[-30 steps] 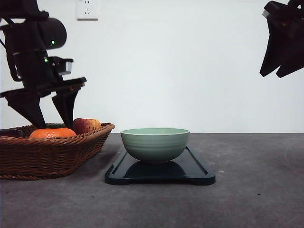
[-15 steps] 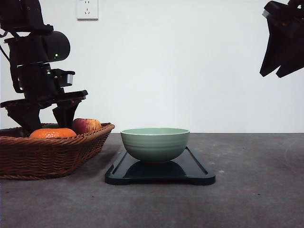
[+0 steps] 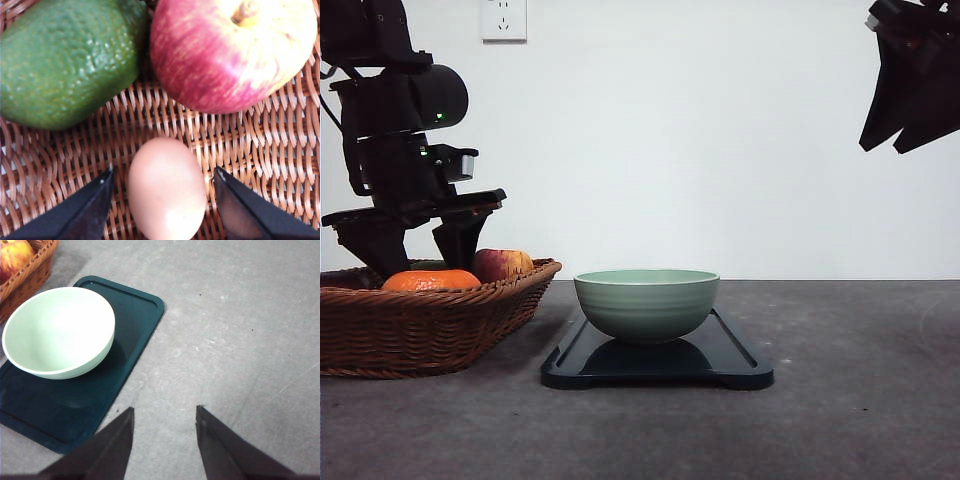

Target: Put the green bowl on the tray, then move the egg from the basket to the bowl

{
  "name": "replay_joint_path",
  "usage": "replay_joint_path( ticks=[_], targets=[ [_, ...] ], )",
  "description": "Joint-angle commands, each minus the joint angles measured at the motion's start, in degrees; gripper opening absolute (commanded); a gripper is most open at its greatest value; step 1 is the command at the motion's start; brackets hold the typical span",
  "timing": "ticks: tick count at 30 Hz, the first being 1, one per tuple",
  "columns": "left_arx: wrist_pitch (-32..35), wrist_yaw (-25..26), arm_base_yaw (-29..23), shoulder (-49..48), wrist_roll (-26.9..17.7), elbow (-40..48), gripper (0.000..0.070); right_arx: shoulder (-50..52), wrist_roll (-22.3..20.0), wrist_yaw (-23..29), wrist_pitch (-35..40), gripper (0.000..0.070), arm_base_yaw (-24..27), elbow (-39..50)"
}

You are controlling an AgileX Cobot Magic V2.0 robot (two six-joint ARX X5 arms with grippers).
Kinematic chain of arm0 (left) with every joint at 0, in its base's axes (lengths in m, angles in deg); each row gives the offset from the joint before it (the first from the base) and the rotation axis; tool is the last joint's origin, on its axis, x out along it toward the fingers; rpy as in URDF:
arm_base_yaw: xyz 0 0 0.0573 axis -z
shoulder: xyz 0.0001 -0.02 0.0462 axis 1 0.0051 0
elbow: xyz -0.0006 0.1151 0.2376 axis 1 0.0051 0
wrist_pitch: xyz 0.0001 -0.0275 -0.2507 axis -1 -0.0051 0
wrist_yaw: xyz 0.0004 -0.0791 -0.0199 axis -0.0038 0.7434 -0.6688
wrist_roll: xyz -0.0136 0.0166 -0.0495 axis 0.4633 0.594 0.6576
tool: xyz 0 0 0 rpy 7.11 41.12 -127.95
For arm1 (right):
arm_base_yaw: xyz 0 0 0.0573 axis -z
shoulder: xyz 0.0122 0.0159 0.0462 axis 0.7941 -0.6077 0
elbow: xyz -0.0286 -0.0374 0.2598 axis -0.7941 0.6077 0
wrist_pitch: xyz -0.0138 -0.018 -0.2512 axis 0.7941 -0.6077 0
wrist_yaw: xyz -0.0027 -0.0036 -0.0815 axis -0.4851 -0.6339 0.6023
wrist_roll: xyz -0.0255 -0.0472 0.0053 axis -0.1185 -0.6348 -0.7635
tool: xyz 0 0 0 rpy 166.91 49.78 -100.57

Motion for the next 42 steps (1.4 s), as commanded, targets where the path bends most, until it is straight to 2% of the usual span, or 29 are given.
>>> replay_joint_path(
  ticks=[1,28,30,34,42],
  targets=[
    [0.48,-0.22,0.15,1.29,0.02,-1.09,0.0398,-0.44,-0.42,0.22,0.74,0.0242,-0.20,-0.20],
    [0.74,-0.13,0.22,2.62,0.28,-1.07,0.0394,-0.44,-0.37,-0.02,0.72,0.0242,-0.20,-0.20],
    [0.52,-0.13,0.22,2.62,0.28,-1.07,0.0376,-0.44,-0.37,-0.02,0.72,0.0242,-0.20,-0.20],
    [-0.01,-0.13,0.22,2.62,0.28,-1.07,0.0297,-0.44,-0.37,0.00,0.72,0.0242,-0.20,-0.20],
    [-0.54,-0.13,0.20,2.62,0.27,-1.07,0.0253,-0.44,-0.37,-0.04,0.72,0.0242,-0.20,-0.20]
  ],
)
